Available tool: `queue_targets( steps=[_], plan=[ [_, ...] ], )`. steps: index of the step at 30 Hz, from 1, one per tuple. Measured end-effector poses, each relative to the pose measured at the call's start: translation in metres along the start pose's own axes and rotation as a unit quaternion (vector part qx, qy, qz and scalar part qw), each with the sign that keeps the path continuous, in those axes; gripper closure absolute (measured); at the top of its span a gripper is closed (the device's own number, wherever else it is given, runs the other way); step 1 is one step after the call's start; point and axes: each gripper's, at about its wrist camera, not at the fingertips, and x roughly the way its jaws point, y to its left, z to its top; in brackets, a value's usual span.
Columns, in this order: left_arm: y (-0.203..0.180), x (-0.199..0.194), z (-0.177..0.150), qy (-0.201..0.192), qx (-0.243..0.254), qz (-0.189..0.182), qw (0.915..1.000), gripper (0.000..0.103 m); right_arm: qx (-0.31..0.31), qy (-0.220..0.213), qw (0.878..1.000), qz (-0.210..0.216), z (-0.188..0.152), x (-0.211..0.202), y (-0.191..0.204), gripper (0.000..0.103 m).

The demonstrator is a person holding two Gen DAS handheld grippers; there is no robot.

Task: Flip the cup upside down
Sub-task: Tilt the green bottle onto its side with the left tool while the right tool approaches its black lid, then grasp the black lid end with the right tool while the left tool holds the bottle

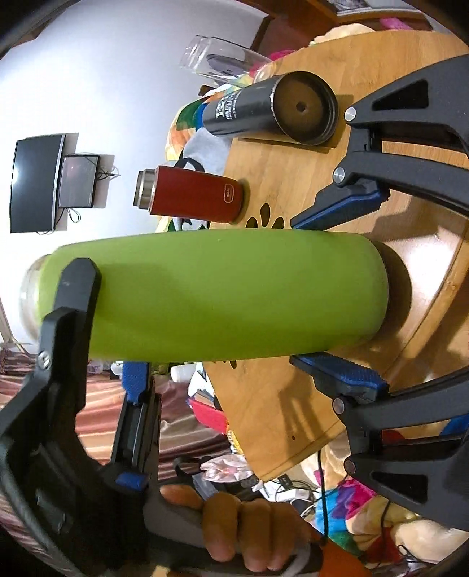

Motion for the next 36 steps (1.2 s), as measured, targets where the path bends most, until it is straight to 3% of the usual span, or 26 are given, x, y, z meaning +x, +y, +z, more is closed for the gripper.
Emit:
queue_targets(
  steps=[6, 13, 17, 30, 36],
  plan=[
    [0.045, 0.009, -0.003, 0.013, -0.091, -0.029, 0.9954, 0.038, -0.018, 0.011, 1.0, 0.002, 0.003, -0.004, 0.002, 0.04],
    [0.095, 0.032, -0.019, 0.051, -0.205, -0.05, 0.9762, 0.033, -0.015, 0.017, 1.0, 0.018, 0.005, -0.002, -0.001, 0.041],
    [0.11, 0.041, -0.027, 0.06, -0.242, -0.059, 0.9665, 0.032, -0.015, 0.019, 1.0, 0.018, 0.006, 0.0, 0.001, 0.041],
    [0.11, 0.043, -0.031, 0.088, -0.234, 0.005, 0.9682, 0.027, 0.007, 0.013, 0.999, 0.032, 0.006, 0.003, -0.005, 0.041],
    [0.081, 0.027, -0.027, 0.086, -0.146, 0.067, 0.9832, 0.027, 0.007, 0.011, 0.999, 0.032, 0.005, 0.003, -0.004, 0.041]
  ],
)
